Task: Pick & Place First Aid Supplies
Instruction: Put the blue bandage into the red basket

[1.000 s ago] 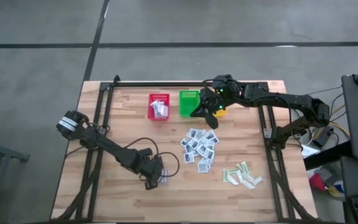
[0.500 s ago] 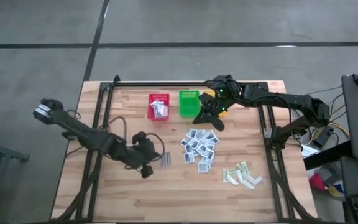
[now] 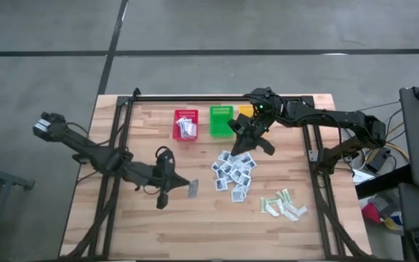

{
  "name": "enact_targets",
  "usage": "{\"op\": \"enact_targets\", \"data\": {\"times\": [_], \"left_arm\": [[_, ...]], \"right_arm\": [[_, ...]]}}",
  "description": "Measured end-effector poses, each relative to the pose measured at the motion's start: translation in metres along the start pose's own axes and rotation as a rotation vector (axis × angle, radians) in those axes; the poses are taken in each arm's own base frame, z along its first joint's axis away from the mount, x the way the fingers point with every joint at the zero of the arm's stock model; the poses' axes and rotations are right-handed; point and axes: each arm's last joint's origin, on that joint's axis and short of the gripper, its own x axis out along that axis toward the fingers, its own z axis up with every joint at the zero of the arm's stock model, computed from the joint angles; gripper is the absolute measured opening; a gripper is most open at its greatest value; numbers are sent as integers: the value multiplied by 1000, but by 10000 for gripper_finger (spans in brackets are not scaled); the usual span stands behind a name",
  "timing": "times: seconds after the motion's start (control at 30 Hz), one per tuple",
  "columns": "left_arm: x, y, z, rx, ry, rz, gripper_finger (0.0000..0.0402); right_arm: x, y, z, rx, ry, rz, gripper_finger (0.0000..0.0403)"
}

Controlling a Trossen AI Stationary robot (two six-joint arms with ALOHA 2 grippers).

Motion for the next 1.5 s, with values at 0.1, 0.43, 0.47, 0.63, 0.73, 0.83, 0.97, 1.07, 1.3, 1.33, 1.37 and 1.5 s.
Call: {"op": "enact_targets", "data": {"times": [0.1, 0.43, 0.47, 0.63, 0.73, 0.83, 0.97, 1.07, 1.3, 1.33, 1.37, 1.5], "left_arm": [[6, 5, -2, 12, -27, 142, 0], [34, 29, 14, 134, 106, 529, 0], [37, 30, 18, 150, 137, 550, 0], [46, 30, 37, 211, 220, 642, 0], [49, 27, 47, 245, 238, 694, 0], [55, 23, 57, 274, 236, 702, 0], [64, 21, 61, 304, 253, 705, 0], [67, 20, 61, 319, 282, 722, 0], [70, 20, 62, 299, 310, 743, 0], [70, 20, 63, 295, 306, 745, 0], [70, 20, 63, 290, 303, 748, 0], [68, 24, 60, 295, 344, 768, 0]], "right_arm": [[4, 1, 0, 29, -4, -37, 9], [15, 5, -1, 42, -17, -158, 34], [15, 4, -1, 45, -22, -180, 42], [14, 1, -2, 103, -41, -295, 90], [14, 0, -3, 110, -43, -334, 123], [16, -5, -4, 121, -40, -360, 155], [21, -14, -7, 144, -26, -375, 194], [25, -19, -4, 152, -24, -377, 215], [28, -23, 5, 143, -39, -394, 235], [29, -24, 6, 145, -39, -394, 235], [29, -24, 8, 144, -41, -394, 235], [31, -26, 11, 161, -14, -401, 235]]}}
